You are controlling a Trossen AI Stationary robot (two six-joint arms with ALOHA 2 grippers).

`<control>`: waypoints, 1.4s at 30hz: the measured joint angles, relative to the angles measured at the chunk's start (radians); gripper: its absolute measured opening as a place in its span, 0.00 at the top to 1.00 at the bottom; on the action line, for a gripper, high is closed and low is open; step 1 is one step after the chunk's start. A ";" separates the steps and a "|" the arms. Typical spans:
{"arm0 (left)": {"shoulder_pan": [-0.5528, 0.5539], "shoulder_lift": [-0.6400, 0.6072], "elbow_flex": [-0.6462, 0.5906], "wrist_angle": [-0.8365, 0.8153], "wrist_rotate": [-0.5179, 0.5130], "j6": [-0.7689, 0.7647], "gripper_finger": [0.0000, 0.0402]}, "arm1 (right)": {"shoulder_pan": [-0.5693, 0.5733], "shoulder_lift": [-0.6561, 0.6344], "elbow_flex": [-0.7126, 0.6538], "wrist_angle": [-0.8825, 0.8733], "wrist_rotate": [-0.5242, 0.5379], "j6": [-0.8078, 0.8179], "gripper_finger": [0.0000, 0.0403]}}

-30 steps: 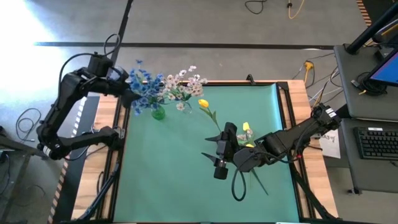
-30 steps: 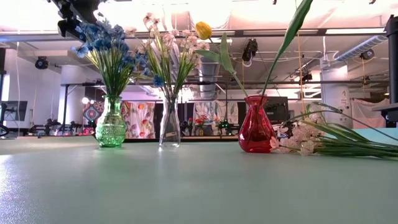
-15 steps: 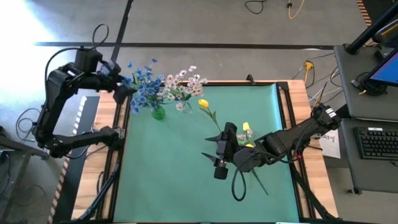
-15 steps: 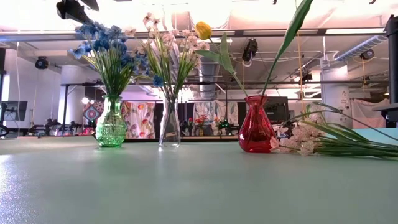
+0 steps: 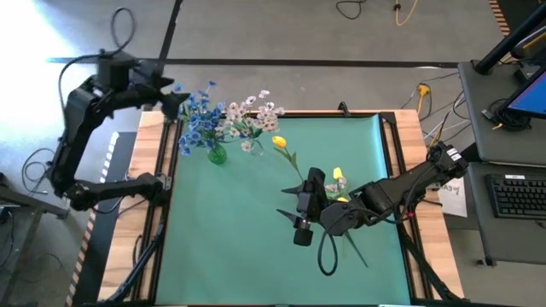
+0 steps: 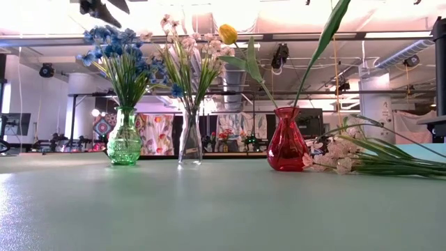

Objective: Sort flowers into vase by color
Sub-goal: Put the blue flowers into the green vase

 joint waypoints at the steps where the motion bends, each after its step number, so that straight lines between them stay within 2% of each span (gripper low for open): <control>1: 0.000 0.021 0.000 0.001 0.001 0.014 0.16 | 0.000 0.000 0.000 0.000 0.000 0.000 0.42; 7: 0.000 0.144 -0.001 0.018 0.001 0.039 0.20 | 0.000 0.000 0.000 0.000 0.000 0.001 0.42; 16: 0.000 0.217 -0.010 -0.124 0.002 0.039 0.26 | 0.000 0.000 0.000 0.000 0.000 0.001 0.42; 21: -0.017 0.185 -0.018 -0.138 0.069 0.036 0.28 | 0.000 0.000 0.000 -0.013 0.000 0.001 0.42; 35: -0.029 0.004 -0.016 0.014 0.090 0.017 0.28 | 0.000 0.000 0.000 -0.014 0.000 0.009 0.42; 39: -0.070 -0.068 -0.022 0.022 0.152 -0.030 0.28 | 0.000 0.000 0.000 -0.019 0.000 0.009 0.42; 42: -0.125 -0.125 -0.025 0.027 0.150 -0.064 0.28 | 0.000 0.000 0.000 -0.024 0.000 0.009 0.42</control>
